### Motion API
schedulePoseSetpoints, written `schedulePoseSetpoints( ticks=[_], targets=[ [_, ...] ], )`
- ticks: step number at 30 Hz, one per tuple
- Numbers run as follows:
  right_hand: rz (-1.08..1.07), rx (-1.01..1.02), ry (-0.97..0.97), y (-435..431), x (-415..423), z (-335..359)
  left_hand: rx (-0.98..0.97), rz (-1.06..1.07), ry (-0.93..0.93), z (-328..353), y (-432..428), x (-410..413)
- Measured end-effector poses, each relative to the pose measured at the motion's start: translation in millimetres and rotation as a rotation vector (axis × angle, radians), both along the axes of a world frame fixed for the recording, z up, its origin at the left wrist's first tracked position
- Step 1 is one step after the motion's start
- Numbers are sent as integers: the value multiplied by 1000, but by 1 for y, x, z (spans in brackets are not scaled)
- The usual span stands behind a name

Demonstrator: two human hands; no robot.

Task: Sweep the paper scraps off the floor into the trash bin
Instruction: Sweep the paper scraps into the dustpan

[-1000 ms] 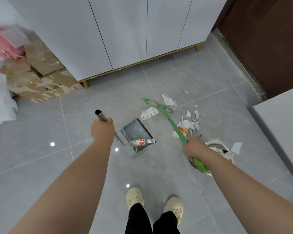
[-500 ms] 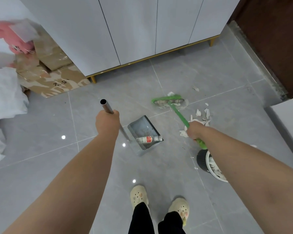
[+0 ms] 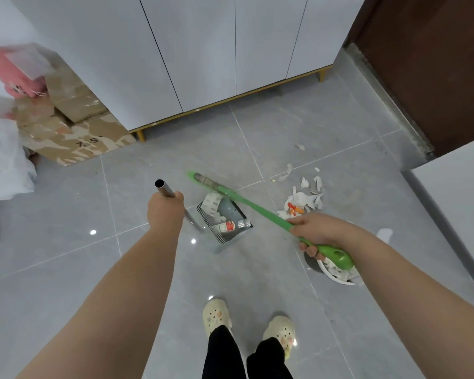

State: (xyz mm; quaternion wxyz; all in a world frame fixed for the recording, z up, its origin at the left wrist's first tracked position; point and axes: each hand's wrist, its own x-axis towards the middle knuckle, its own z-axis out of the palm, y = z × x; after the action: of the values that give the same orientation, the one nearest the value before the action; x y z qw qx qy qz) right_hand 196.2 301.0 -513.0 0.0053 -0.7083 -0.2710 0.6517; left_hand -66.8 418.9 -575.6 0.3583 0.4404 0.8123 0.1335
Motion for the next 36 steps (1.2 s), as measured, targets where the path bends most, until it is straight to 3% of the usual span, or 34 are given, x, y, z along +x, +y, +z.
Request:
schedulePoseSetpoints(
  ticks=[4,9,11,18,23,25,31,36],
  targets=[
    [229,144,-304,22,10,-23,-6,-45,24,-2,-4,6],
    [645,26,-643,56,26,-54,9,-61,40,-7,-5,7],
    [676,10,-631,55,28,-56,15,-54,51,-9,-4,6],
    [337,-28,-346,2,13,-80,11,-29,42,-9,3,2],
    [-24,-131,33,-13,16,-42,-1,-20,46,-5,4,4],
    [-76,-136,109,-14,21,-22,0,-29,46,-4,1,5],
    [177,52,-35,5,21,20,9,-48,39,-2,-5,7],
    [526,21,-325,35,6,-1,7,-41,32,-5,-6,4]
  ],
)
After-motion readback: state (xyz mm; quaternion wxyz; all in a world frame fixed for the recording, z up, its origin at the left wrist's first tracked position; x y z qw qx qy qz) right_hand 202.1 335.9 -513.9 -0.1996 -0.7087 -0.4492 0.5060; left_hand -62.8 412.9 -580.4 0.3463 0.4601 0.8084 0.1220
